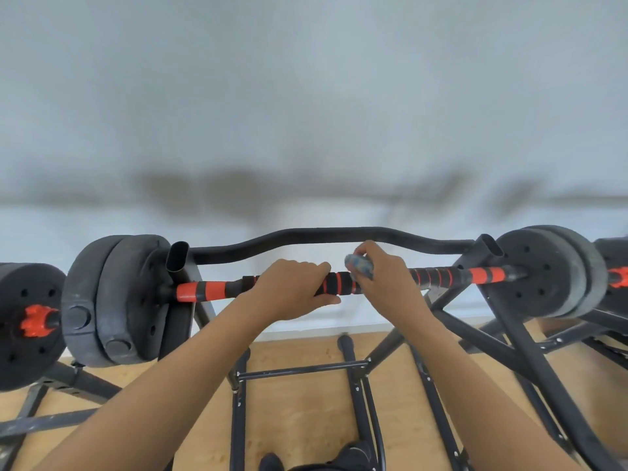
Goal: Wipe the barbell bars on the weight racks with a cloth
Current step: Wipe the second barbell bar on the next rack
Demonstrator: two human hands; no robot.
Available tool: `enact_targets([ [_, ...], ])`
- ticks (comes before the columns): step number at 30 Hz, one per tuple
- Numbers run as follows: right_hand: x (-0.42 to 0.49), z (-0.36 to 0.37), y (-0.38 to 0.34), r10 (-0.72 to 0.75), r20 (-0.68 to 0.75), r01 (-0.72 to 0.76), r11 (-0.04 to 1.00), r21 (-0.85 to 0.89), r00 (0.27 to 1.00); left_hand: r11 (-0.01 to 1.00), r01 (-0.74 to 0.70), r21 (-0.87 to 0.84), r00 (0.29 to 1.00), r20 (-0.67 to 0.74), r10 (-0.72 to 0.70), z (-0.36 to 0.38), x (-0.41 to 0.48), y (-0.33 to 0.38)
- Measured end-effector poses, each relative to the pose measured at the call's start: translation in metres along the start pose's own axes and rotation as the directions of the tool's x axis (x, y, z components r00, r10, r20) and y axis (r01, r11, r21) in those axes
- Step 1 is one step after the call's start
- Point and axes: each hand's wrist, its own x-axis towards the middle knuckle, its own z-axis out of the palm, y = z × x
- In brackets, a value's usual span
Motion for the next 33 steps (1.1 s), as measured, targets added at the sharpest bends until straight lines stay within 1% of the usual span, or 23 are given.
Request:
enact_targets([
  [2, -0.006, 0.01, -0.005, -0.033, 0.017, 0.035, 0.993, -0.112, 0.999, 1.0, -0.015, 0.016, 1.0, 0.001, 0.015, 0.003, 0.001, 0.0],
  [4, -0.012, 0.018, -0.006, -0.015, 0.032, 0.021, 0.985, -0.169, 0.999, 0.999, -0.014, -0.029, 0.997, 0.074, 0.016, 0.0, 0.007, -0.005],
  [8, -0.025, 0.024, -0.002, 0.03, 0.011, -0.028, 0.988, -0.155, 1.0, 0.979, 0.026, -0.201, 0.974, 0.227, 0.021, -0.004, 0.017, -0.011],
  [11, -0.036, 0.029, 0.002, 0.077, 0.016, -0.075, 0.99, -0.12, 0.997, 0.953, 0.059, -0.297, 0.961, 0.276, 0.027, -0.004, 0.02, -0.014],
  [15, -0.058, 0.038, 0.008, 0.148, 0.097, -0.139, 0.986, -0.09, 0.984, 0.915, 0.101, -0.39, 0.948, 0.317, 0.03, -0.004, 0.021, -0.016],
  [17, -0.062, 0.035, 0.008, 0.16, 0.061, -0.161, 0.987, 0.003, 0.985, 0.911, 0.109, -0.398, 0.948, 0.317, 0.025, -0.002, 0.022, -0.017],
  [19, -0.053, 0.023, 0.003, 0.145, -0.053, -0.138, 0.985, 0.108, 0.988, 0.921, 0.11, -0.373, 0.952, 0.306, 0.01, -0.001, 0.023, -0.017],
  [20, -0.044, 0.017, 0.0, 0.138, -0.102, -0.125, 0.984, 0.129, 0.985, 0.931, 0.107, -0.348, 0.955, 0.297, 0.002, 0.0, 0.023, -0.017],
  [21, -0.036, 0.014, -0.002, 0.135, -0.123, -0.119, 0.985, 0.129, 0.983, 0.94, 0.104, -0.325, 0.957, 0.291, -0.005, 0.001, 0.023, -0.016],
  [24, -0.025, 0.019, -0.007, 0.093, -0.093, -0.091, 0.996, 0.025, 0.991, 0.948, 0.101, -0.302, 0.956, 0.292, -0.009, -0.001, 0.023, -0.016],
  [27, -0.034, 0.03, -0.007, 0.068, -0.038, -0.071, 0.994, -0.083, 0.997, 0.924, 0.131, -0.359, 0.947, 0.321, -0.01, -0.002, 0.023, -0.018],
  [31, -0.064, 0.039, 0.002, 0.165, 0.092, -0.16, 0.985, -0.059, 0.982, 0.921, 0.121, -0.369, 0.942, 0.335, 0.01, -0.001, 0.024, -0.018],
  [32, -0.07, 0.037, 0.001, 0.168, 0.075, -0.167, 0.986, -0.018, 0.983, 0.925, 0.116, -0.362, 0.942, 0.334, 0.012, -0.002, 0.024, -0.018],
  [33, -0.071, 0.033, -0.001, 0.155, 0.023, -0.155, 0.987, 0.039, 0.988, 0.927, 0.113, -0.358, 0.943, 0.331, 0.013, -0.003, 0.024, -0.018],
])
